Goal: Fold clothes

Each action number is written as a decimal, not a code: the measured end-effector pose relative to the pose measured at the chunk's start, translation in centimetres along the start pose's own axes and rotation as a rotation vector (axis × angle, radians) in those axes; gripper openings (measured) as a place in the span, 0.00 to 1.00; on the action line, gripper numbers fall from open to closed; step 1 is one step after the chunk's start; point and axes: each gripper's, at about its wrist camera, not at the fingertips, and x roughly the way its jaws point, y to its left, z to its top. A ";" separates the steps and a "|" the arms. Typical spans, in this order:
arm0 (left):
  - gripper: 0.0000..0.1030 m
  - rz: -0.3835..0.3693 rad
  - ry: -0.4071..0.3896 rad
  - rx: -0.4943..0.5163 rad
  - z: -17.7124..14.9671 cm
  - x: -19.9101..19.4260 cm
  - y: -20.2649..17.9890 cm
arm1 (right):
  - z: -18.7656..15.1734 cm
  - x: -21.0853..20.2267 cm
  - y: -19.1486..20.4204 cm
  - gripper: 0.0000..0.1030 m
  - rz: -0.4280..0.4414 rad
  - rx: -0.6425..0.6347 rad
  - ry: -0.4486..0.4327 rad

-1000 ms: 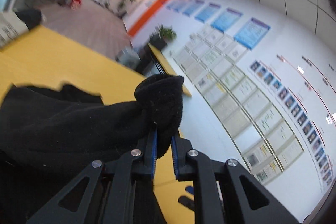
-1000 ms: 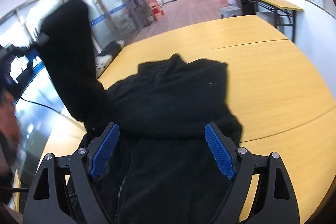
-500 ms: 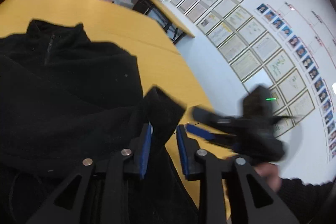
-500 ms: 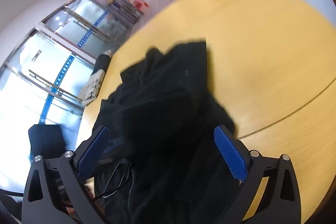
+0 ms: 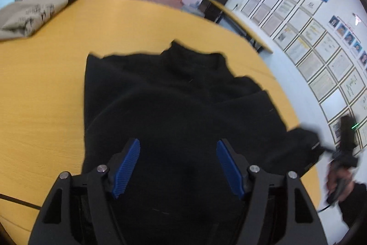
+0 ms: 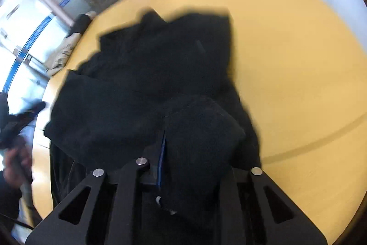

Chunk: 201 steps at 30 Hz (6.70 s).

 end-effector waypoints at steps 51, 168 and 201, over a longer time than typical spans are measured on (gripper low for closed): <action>0.84 0.097 -0.085 0.203 -6.1 0.4 -1.2 | 12.6 20.0 26.0 0.05 0.508 -0.657 0.197; 0.93 0.051 -0.061 0.252 -7.2 -3.2 -0.8 | -3.7 1.6 4.2 0.78 -0.103 -0.160 -0.069; 0.97 0.268 0.201 0.025 -30.6 -14.9 -0.7 | -28.0 -8.0 -6.5 0.69 0.069 -0.251 0.155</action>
